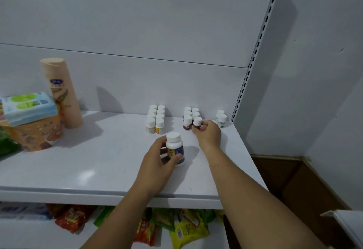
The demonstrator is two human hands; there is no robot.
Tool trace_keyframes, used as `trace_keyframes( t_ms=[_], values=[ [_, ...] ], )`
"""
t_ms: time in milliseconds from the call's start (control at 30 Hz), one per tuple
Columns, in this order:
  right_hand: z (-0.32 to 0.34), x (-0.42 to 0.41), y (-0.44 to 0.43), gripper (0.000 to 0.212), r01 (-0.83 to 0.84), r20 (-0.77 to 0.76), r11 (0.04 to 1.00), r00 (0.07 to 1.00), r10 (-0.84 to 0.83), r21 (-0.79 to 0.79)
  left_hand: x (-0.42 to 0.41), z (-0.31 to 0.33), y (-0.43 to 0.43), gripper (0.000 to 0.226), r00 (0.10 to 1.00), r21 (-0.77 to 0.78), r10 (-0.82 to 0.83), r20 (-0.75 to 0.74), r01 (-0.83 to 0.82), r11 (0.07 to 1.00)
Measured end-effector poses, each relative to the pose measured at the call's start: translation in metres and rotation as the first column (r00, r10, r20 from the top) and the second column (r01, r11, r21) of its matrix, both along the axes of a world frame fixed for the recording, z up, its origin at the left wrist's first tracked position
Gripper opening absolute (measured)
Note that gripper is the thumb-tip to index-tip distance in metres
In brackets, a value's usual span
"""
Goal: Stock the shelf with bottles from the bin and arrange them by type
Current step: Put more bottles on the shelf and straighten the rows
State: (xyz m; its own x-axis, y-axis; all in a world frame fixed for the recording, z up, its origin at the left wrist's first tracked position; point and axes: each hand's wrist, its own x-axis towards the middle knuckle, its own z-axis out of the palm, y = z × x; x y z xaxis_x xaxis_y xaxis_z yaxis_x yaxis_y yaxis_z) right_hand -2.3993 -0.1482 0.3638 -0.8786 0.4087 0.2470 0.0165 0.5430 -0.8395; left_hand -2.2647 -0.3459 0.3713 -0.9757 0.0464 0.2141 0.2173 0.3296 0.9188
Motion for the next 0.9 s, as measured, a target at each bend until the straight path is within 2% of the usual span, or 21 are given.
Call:
trace_keyframes(
  t_ms=[67, 267, 367, 633, 900],
  values=[
    [0.0001, -0.0006, 0.0002, 0.020, 0.006, 0.001, 1.000, 1.000, -0.006, -0.012, 0.0000, 0.0006, 0.0016, 0.057, 1.000, -0.014, 0.003, -0.006, -0.003, 1.000],
    [0.0012, 0.0026, 0.0011, 0.040, 0.028, 0.003, 0.997, 1.000, -0.028, -0.067, -0.0011, -0.0012, 0.0023, 0.058, 1.000, -0.022, 0.010, -0.011, -0.010, 1.000],
    [0.0023, 0.0050, 0.0008, 0.031, 0.034, -0.014, 0.998, 0.999, -0.035, -0.059, -0.0010, -0.0012, 0.0028, 0.058, 1.000, -0.028, 0.012, -0.015, -0.013, 1.000],
    [-0.0007, 0.0015, 0.0006, 0.040, 0.030, -0.013, 0.997, 0.999, -0.031, -0.066, -0.0004, 0.0007, 0.0039, 0.058, 1.000, -0.040, 0.016, -0.024, -0.017, 0.999],
    [-0.0013, 0.0009, 0.0016, 0.038, 0.030, 0.002, 0.997, 1.000, -0.030, -0.065, -0.0013, -0.0012, 0.0032, 0.058, 1.000, -0.032, 0.002, -0.026, -0.003, 0.999]
  ],
)
